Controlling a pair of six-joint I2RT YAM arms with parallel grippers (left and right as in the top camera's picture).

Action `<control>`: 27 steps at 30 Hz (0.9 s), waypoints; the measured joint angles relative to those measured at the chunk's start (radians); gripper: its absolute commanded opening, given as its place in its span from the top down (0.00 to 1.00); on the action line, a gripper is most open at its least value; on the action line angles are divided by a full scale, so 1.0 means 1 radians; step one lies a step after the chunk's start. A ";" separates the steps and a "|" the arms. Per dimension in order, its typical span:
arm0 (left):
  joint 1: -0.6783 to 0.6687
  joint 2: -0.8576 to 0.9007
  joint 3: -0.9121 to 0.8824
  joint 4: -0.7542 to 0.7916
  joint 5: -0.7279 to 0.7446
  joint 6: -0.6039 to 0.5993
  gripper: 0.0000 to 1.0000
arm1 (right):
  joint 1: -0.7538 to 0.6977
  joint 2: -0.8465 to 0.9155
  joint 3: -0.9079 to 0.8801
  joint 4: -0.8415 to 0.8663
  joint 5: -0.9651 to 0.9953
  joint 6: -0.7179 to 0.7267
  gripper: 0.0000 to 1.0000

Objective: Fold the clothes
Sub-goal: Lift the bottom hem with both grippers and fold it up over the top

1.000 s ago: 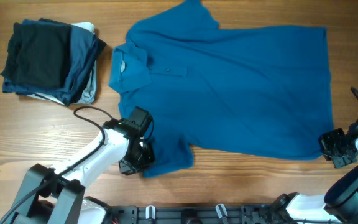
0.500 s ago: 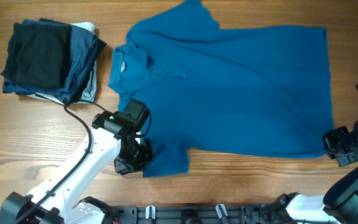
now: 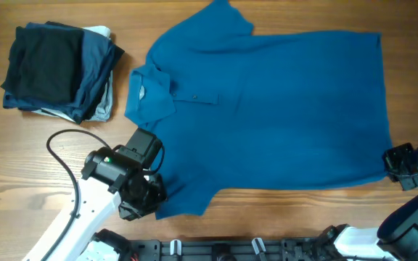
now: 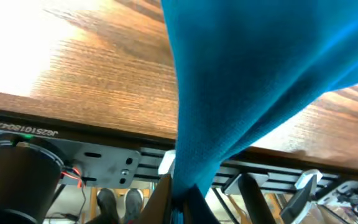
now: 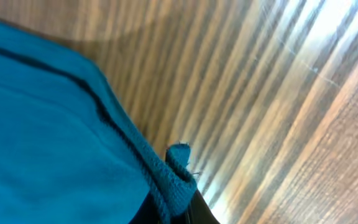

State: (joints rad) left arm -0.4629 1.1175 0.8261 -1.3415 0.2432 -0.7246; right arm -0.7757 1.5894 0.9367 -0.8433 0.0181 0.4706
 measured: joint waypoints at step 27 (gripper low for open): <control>0.197 0.343 0.443 0.502 -0.277 0.200 0.96 | 0.258 0.132 0.211 0.259 -0.089 0.068 0.96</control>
State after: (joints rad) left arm -0.2661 1.4605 1.2694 -0.8398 -0.0334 -0.5251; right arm -0.5179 1.7214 1.1473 -0.5842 -0.0704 0.5388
